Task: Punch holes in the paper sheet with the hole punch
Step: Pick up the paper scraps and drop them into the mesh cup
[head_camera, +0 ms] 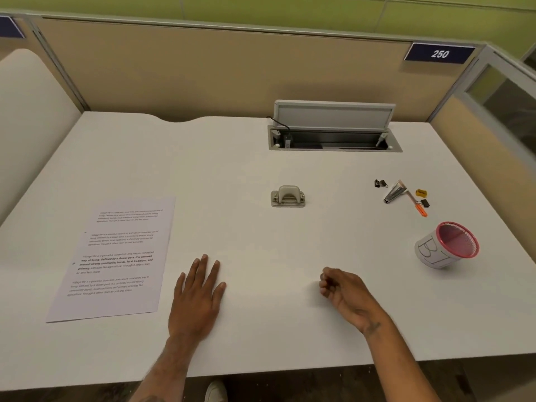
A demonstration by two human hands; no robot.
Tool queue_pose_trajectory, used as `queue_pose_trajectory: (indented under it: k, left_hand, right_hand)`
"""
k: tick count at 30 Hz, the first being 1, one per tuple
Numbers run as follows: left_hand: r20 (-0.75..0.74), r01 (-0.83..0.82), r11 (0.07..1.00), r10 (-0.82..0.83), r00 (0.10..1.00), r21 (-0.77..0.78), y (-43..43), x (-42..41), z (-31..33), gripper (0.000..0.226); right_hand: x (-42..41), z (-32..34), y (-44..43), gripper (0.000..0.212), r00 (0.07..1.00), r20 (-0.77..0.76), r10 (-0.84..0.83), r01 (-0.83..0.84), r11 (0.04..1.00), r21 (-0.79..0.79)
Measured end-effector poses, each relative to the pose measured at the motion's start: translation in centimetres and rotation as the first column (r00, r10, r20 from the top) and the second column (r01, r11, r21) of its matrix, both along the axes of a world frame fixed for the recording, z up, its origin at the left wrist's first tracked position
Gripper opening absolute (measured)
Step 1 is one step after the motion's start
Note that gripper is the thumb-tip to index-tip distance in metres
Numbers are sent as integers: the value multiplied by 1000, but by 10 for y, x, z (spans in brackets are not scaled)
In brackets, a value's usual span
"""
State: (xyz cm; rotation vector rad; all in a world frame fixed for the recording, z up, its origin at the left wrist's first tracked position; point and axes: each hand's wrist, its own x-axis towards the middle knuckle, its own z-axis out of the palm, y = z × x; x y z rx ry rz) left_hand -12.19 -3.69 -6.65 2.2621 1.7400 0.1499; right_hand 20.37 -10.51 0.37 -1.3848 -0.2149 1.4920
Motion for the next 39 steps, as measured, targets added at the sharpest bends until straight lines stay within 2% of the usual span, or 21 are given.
queue_pose_trajectory:
  k: [2, 4, 6, 8, 11, 14, 19, 21, 28, 32, 39]
  left_hand:
    - [3, -6, 1000, 6, 1000, 10, -1, -1, -1, 65]
    - [21, -17, 1000, 17, 1000, 18, 0, -2, -3, 66]
    - [27, -21, 1000, 21, 999, 18, 1, -2, -5, 68]
    - [19, -25, 1000, 25, 1000, 17, 2, -1, -7, 70]
    - [21, -32, 999, 32, 999, -1, 3, 1, -6, 72]
    - [25, -40, 999, 40, 999, -17, 2, 4, -4, 74]
    - [19, -43, 999, 43, 999, -23, 3, 4, -2, 73]
    - [21, -44, 999, 44, 999, -24, 3, 4, -2, 73]
    - [4, -38, 999, 38, 999, -14, 2, 4, -1, 71]
    - [17, -32, 999, 32, 999, -14, 2, 4, 1, 73]
    - [13, -12, 1000, 12, 1000, -17, -2, 7, 13, 81]
  right_hand:
    - [25, 10, -5, 12, 986, -80, -144, 149, 987, 52]
    - [63, 31, -9, 13, 962, -63, -265, 271, 957, 106]
    - [109, 57, -15, 14, 926, 70, -372, 358, 921, 153]
    - [155, 81, -21, 10, 853, 323, -410, 375, 912, 169]
    - [211, 99, -24, 10, 632, 741, -225, 288, 957, 45]
    - [234, 104, -19, 16, 420, 908, 1, 209, 973, -97]
    - [241, 100, -15, 20, 184, 960, 213, 151, 959, -241]
    - [242, 98, -14, 24, 133, 955, 266, 148, 947, -284]
    - [232, 103, -9, 21, 42, 965, 259, 253, 931, -261]
    - [227, 101, -9, 22, -12, 955, 296, 222, 932, -286]
    - [179, 88, -4, 37, -21, 984, 175, 133, 976, -171]
